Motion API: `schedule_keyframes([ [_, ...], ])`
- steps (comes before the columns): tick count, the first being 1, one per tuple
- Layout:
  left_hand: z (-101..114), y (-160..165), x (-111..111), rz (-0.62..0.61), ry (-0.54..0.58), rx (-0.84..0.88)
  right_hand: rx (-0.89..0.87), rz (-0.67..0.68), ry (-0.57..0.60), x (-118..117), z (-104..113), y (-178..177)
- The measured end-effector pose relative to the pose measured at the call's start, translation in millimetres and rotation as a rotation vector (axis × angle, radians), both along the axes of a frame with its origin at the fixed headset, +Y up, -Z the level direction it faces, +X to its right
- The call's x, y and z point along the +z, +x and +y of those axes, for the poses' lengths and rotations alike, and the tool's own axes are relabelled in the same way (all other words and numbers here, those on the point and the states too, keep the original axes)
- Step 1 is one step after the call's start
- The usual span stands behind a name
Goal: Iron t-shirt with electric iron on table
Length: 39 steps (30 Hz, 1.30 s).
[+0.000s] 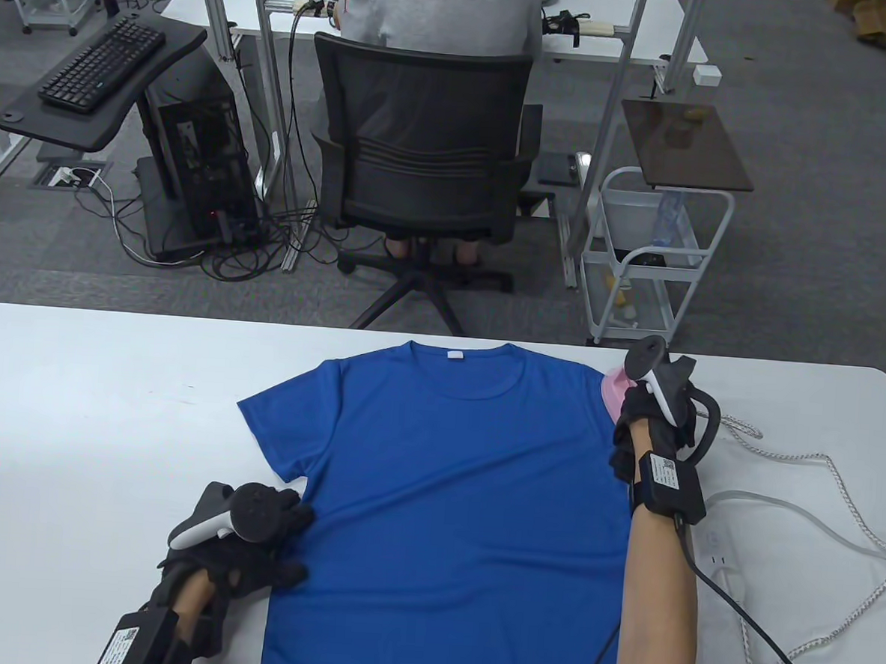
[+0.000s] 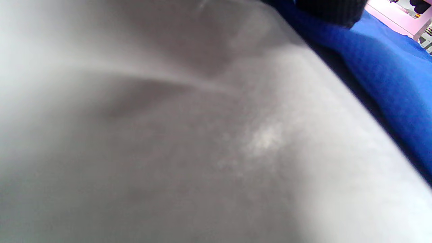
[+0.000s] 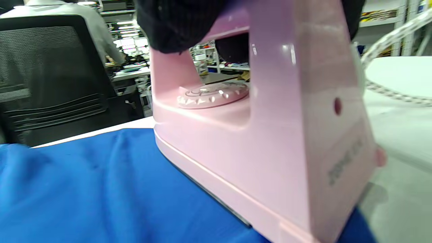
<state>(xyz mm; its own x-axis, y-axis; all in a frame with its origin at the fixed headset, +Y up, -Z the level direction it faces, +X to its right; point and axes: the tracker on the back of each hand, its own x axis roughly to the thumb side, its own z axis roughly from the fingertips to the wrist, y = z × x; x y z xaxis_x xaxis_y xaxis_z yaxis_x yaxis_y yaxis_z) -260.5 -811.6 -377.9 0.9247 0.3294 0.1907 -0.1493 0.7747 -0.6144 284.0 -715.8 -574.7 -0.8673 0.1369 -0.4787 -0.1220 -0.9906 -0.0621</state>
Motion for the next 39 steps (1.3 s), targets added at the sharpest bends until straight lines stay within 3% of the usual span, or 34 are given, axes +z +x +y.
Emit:
schedule_keyframes([
  [9,0.1,0.0,-0.3,0.002,0.005,0.0,0.068,-0.1,0.001,2.1,-0.4,25.4],
  [13,0.2,0.0,-0.5,0.002,0.006,-0.002,0.051,-0.042,0.025,8.7,3.3,23.5],
  [20,0.5,0.2,-0.7,0.0,0.008,0.0,-0.384,0.085,0.138,36.8,34.0,39.1],
  [24,0.6,0.4,-0.8,0.001,0.011,0.0,-0.445,0.046,0.172,52.7,40.0,51.1],
  [32,0.6,0.4,-0.8,0.001,0.011,0.0,-0.463,-0.145,0.243,77.0,21.4,86.7],
  [39,0.6,0.4,-0.7,0.002,0.014,-0.001,-0.562,-0.176,0.246,77.5,-9.5,97.4],
])
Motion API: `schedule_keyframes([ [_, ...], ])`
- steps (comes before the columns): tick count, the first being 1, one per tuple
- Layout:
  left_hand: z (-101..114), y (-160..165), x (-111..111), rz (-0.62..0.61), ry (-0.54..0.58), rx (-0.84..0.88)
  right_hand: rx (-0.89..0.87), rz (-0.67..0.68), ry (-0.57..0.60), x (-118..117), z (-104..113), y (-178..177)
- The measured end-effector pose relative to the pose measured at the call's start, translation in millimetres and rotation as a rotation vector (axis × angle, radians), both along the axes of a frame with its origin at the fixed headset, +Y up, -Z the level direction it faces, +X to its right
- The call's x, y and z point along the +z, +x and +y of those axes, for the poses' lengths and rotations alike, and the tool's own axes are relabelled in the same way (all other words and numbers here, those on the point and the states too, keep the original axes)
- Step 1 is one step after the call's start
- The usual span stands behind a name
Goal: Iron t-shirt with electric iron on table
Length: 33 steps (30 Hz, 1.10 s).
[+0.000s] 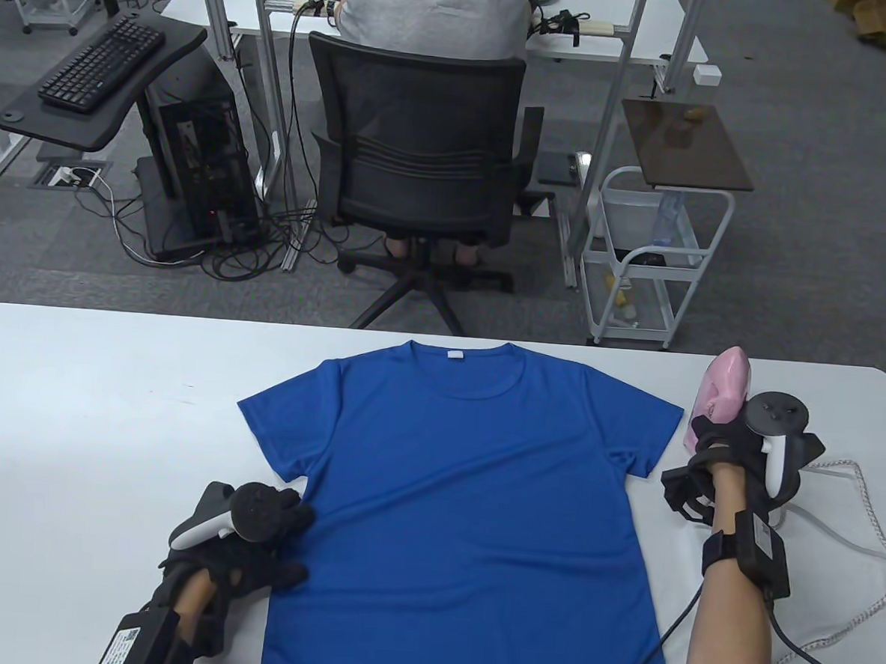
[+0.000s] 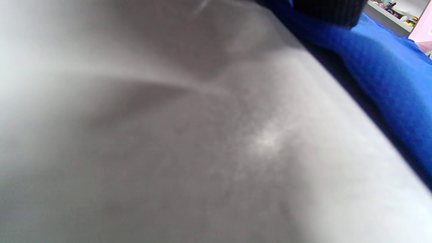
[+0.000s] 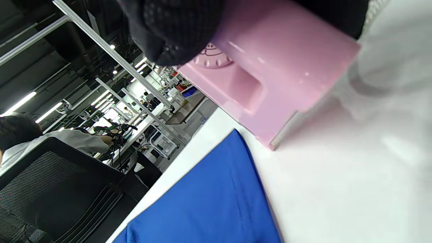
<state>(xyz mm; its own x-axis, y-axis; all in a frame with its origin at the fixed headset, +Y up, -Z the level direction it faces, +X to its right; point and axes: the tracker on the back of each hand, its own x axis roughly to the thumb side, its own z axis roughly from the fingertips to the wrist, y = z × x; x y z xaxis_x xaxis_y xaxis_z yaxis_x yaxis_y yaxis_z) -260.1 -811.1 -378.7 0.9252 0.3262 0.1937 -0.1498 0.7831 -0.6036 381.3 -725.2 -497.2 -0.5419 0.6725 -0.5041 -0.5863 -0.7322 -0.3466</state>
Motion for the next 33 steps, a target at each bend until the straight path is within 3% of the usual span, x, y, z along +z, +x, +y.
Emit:
schedule_keyframes([
  [2,-0.1,0.3,0.1,0.0,0.003,-0.001,-0.05,-0.027,0.032,-1.6,-4.4,0.9],
  [8,-0.3,0.5,0.0,0.001,0.003,-0.002,-0.018,-0.131,-0.013,0.5,-9.5,4.0],
  [17,-0.2,0.8,0.1,0.0,0.004,-0.004,0.019,-0.115,-0.12,9.8,-9.4,-2.5],
  [28,-0.4,1.5,0.6,-0.005,0.01,-0.009,0.001,-0.081,-0.135,36.1,-14.1,-15.7],
  [33,-0.5,1.6,0.9,-0.006,0.019,-0.017,0.042,-0.085,-0.126,51.8,2.9,-17.0],
])
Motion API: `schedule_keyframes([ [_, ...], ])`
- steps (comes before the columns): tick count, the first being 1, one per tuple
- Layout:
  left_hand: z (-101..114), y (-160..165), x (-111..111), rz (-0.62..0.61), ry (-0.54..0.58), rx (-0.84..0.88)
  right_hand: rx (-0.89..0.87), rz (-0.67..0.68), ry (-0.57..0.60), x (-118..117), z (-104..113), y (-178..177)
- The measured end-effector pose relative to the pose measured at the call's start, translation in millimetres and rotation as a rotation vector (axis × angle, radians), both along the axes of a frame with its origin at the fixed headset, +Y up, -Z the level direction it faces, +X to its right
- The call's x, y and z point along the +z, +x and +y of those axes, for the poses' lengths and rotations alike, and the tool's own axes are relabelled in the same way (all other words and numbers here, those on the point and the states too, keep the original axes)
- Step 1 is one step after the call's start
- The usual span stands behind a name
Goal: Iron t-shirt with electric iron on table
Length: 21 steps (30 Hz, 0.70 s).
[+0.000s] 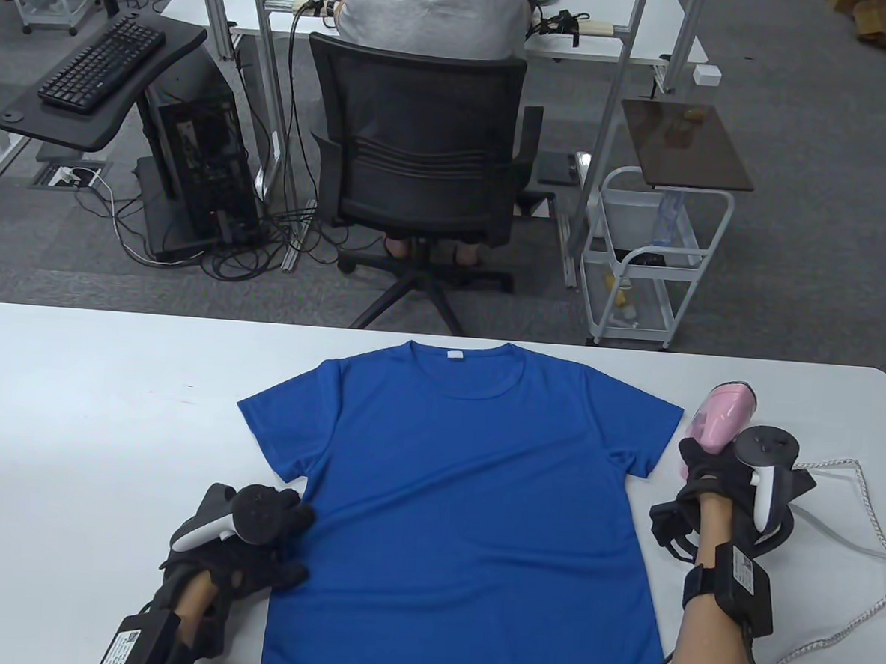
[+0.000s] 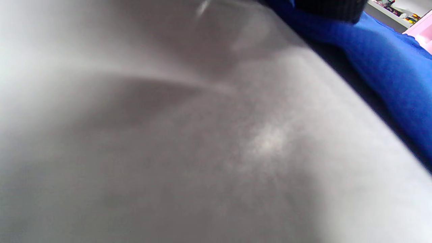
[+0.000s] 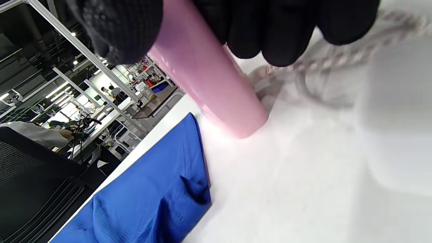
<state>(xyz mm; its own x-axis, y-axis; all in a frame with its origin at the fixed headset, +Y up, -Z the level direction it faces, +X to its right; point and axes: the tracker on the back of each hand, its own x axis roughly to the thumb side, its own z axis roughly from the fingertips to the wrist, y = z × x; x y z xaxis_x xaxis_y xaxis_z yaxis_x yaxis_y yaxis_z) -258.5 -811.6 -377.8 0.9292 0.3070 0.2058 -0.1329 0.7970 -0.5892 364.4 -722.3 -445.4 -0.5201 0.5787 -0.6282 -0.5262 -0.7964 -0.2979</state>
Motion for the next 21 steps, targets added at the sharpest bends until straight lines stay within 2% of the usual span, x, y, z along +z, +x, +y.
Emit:
schedule_keyframes([
  [4,-0.1,0.0,0.4,0.001,-0.002,0.0,0.078,0.014,-0.04,17.5,20.8,-1.9],
  [8,-0.2,-0.1,0.4,0.002,-0.001,-0.001,0.217,0.149,-0.131,35.5,31.1,-10.2],
  [14,-0.3,0.2,1.2,0.002,-0.005,-0.002,0.39,0.316,-0.254,56.1,20.0,-30.2],
  [18,-0.3,0.1,1.3,0.001,-0.003,-0.004,0.353,0.4,-0.286,65.8,12.6,-38.1],
  [21,-0.3,0.1,1.4,0.002,-0.004,-0.003,0.362,0.415,-0.294,68.3,4.9,-40.3],
])
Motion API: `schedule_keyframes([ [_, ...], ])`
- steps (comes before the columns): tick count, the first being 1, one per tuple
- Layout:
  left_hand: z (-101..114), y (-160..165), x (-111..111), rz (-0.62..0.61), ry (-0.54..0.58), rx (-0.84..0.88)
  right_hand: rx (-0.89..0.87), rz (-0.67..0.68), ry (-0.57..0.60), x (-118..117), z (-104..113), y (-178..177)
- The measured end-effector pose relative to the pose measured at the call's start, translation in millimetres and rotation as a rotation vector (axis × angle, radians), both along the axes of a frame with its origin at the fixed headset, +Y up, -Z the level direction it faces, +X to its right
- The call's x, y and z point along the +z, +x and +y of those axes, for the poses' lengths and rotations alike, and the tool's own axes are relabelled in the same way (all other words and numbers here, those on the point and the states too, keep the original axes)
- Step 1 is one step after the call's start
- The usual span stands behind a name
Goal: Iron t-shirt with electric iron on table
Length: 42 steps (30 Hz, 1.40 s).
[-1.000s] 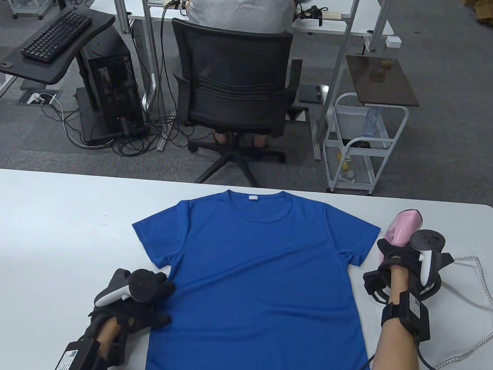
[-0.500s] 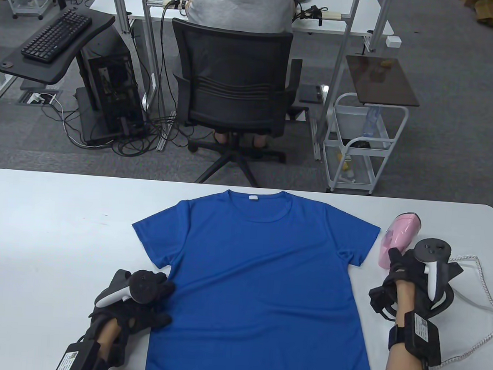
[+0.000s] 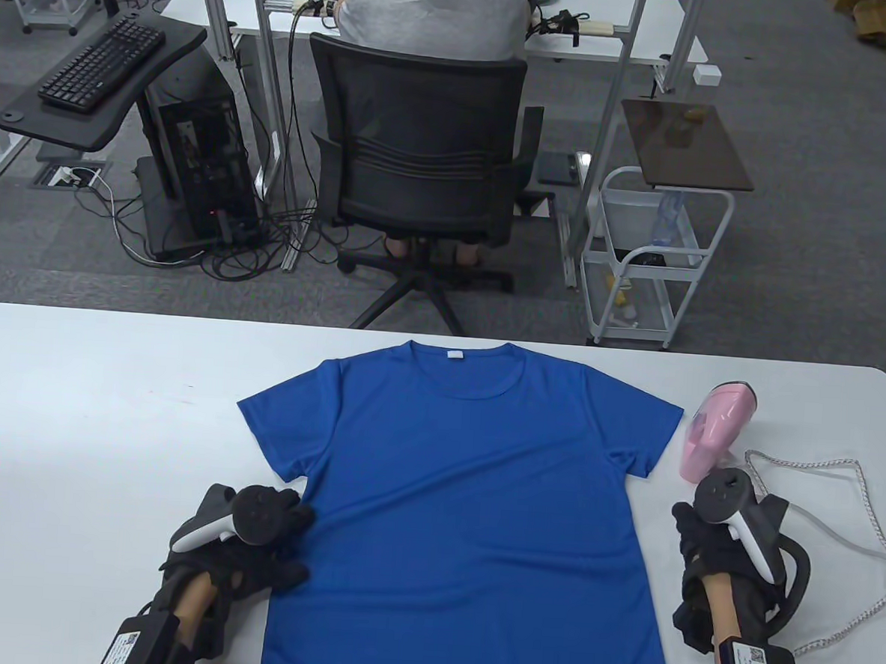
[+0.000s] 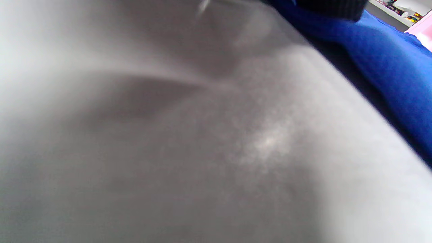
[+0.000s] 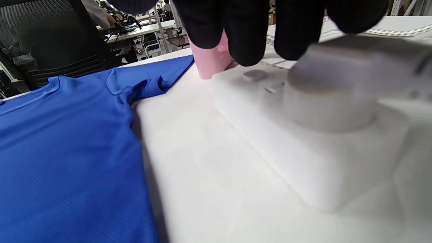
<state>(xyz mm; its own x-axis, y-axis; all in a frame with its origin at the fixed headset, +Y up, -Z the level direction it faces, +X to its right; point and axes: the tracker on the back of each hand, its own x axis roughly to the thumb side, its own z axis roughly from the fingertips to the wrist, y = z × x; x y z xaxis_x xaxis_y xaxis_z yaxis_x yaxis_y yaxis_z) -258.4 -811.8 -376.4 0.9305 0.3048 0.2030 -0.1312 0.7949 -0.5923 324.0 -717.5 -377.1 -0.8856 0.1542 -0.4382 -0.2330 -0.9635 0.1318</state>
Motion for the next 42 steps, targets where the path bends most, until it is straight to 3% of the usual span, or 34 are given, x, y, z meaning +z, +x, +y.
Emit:
schedule_keyframes([
  [20,-0.3,0.4,1.0,-0.002,0.007,-0.009,0.165,0.032,0.007,-2.8,-13.3,-8.6],
  [23,-0.3,0.7,1.6,-0.005,0.01,-0.011,0.121,0.027,-0.035,-4.0,-9.6,-7.6],
  [27,1.8,0.2,2.0,-0.016,0.019,0.011,0.074,0.019,0.03,-0.1,4.0,-10.9],
  [31,22.3,4.0,7.9,0.05,0.095,0.059,0.163,0.077,0.143,6.4,25.8,-34.0],
  [34,59.9,17.3,16.9,0.107,0.315,-0.145,0.156,0.167,0.238,10.9,44.5,-66.5],
  [37,88.5,33.3,27.0,0.128,0.452,-0.13,0.104,0.272,0.307,15.7,57.4,-103.7],
  [42,103.0,56.9,38.8,0.196,0.567,-0.077,0.042,0.42,0.36,31.7,64.8,-165.0],
])
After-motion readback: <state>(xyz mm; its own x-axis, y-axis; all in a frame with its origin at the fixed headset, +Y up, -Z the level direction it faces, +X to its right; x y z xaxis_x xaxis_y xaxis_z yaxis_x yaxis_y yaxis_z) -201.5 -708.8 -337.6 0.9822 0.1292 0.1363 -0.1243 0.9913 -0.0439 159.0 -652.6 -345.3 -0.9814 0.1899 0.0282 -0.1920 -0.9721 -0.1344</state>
